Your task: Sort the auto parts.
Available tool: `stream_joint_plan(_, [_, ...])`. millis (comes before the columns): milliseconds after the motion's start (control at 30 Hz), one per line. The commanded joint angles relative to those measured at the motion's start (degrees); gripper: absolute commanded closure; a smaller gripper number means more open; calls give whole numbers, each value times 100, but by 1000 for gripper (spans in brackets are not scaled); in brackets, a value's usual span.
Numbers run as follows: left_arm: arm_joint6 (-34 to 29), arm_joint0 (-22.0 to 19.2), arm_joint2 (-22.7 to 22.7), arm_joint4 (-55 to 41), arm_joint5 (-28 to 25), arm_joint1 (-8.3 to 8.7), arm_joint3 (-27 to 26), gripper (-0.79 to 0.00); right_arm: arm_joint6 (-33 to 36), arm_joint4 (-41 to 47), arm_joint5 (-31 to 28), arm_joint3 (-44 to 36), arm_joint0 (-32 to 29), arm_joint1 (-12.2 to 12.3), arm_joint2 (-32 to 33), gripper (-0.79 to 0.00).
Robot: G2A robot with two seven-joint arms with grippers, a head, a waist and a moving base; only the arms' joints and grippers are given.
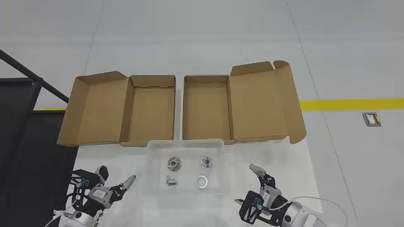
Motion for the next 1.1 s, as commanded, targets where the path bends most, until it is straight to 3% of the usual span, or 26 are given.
stream_joint_plan(0, [0,0,0,0,0,0,0,-785,2,-8,-1,0,0,0,-1,-785])
stream_joint_plan(133, [0,0,0,0,0,0,0,-785,-33,2,-228,70,203,-7,-214,-785])
stream_joint_plan(367, [24,6,40,65,-6,-5,3,-785,568,1203,-563,578,1532,-176,-916,-785])
stream_joint_plan(500, [85,63,91,214,-15,-9,-33,-785,1454,2003,-783,1094,2465,-323,-1471,-785])
stream_joint_plan(767, [177,113,173,471,120,-21,-67,-785,3292,4263,-808,3031,4404,-736,-2570,-785])
stream_joint_plan(1067, [177,113,173,471,120,-21,-67,-785,3352,4307,-773,3070,4462,-751,-2601,-785])
